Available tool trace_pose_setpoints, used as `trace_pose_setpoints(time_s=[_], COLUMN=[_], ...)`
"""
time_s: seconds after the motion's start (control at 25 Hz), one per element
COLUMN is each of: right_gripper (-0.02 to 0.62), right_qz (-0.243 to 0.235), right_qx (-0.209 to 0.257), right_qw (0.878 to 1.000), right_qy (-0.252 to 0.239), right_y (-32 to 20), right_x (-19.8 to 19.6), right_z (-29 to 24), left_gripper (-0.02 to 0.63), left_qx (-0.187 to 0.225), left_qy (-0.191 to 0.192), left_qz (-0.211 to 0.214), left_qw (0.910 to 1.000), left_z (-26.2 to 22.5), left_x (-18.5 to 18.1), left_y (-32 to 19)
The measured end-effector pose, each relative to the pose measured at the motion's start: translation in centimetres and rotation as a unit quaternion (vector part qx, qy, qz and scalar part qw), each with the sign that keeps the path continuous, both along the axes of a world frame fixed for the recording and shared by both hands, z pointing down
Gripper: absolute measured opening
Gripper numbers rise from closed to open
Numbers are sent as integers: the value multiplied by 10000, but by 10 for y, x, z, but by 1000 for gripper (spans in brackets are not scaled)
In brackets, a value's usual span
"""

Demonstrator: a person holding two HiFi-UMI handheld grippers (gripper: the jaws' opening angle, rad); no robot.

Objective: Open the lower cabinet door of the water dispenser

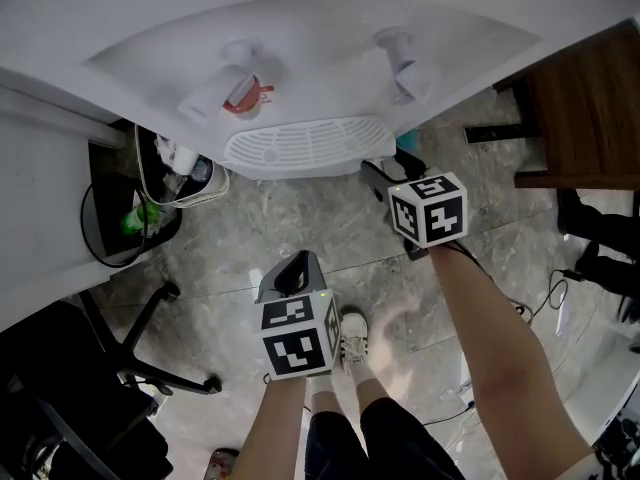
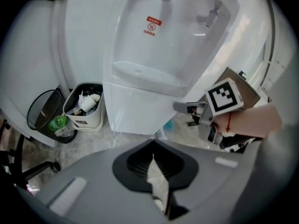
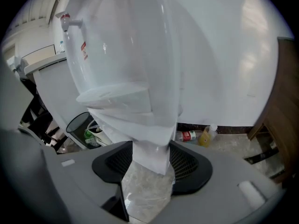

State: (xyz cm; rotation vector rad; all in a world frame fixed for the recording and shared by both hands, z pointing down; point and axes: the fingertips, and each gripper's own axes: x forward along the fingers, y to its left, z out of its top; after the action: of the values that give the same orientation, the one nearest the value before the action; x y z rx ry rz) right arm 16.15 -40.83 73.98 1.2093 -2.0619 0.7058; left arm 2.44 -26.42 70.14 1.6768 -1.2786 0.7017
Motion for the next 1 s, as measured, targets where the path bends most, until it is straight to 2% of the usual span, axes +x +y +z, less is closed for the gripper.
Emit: trace_pose_setpoints(time_s=[0.12,0.32,0.56,0.76,1.0], right_gripper=[218,187,160,123,84], right_qz=[180,150,238,61,-133], right_qx=[-56,-292,-620,-858,-1067], right_qw=[9998,9994,9965,9942,9917], right_qy=[-11,-116,-512,-647,-708], right_y=[32,99,173,218,245], right_x=[-2,-18,-63,-107,-149], right_z=[0,-3,-5,-6,-4], left_gripper=[8,8,8,7,8], left_qx=[28,62,61,91,-47], left_qy=[114,68,1,-158,-260], left_qz=[-16,-83,24,-100,-401], left_qw=[9999,9999,10000,9998,9988], left_z=[-1,2,14,20,26], left_x=[0,-8,-22,-53,-92], left_y=[9,32,63,87,111])
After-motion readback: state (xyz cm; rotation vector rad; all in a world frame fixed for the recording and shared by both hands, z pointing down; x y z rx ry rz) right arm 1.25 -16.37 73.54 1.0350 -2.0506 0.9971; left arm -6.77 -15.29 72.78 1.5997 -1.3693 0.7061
